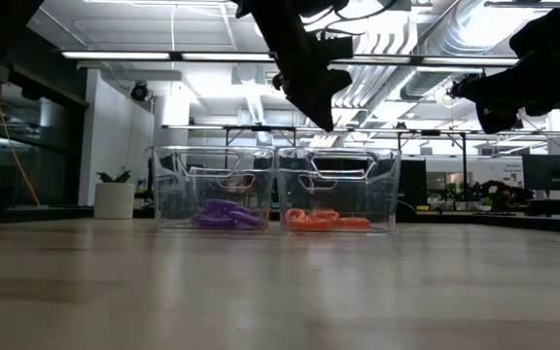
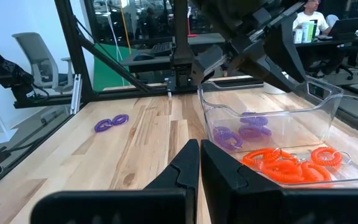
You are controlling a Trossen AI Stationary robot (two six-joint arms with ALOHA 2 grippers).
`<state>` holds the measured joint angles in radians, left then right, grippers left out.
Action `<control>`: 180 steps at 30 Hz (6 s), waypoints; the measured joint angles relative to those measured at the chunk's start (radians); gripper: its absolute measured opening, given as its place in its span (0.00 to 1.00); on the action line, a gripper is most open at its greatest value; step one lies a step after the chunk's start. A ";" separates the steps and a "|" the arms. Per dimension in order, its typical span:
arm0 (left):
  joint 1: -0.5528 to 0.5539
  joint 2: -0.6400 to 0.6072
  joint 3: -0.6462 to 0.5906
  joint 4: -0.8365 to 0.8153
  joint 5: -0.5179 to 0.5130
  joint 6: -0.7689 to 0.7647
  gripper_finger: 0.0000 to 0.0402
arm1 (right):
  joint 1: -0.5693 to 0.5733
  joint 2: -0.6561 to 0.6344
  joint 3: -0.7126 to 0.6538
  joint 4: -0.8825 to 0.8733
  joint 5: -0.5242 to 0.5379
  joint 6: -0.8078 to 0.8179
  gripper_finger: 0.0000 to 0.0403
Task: Sort spring keychains
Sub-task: Put the purple spring keychain into the left transparent bin
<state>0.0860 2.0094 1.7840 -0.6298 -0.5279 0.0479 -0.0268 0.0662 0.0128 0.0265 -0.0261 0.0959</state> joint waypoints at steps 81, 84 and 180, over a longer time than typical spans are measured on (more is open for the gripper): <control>-0.767 -0.637 -1.006 -0.023 0.516 -1.415 0.22 | 0.000 0.006 0.000 0.000 0.000 0.000 0.03; -0.767 -0.613 -1.006 -0.022 0.519 -1.407 0.30 | 0.000 0.006 0.000 0.000 0.000 0.000 0.03; -0.080 -0.427 -0.322 -0.555 -0.077 -0.601 0.00 | 0.000 0.006 0.000 0.000 0.000 0.000 0.03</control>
<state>0.0057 1.5822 1.4616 -1.1847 -0.6049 -0.5534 -0.0268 0.0727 0.0124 0.0261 -0.0262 0.0956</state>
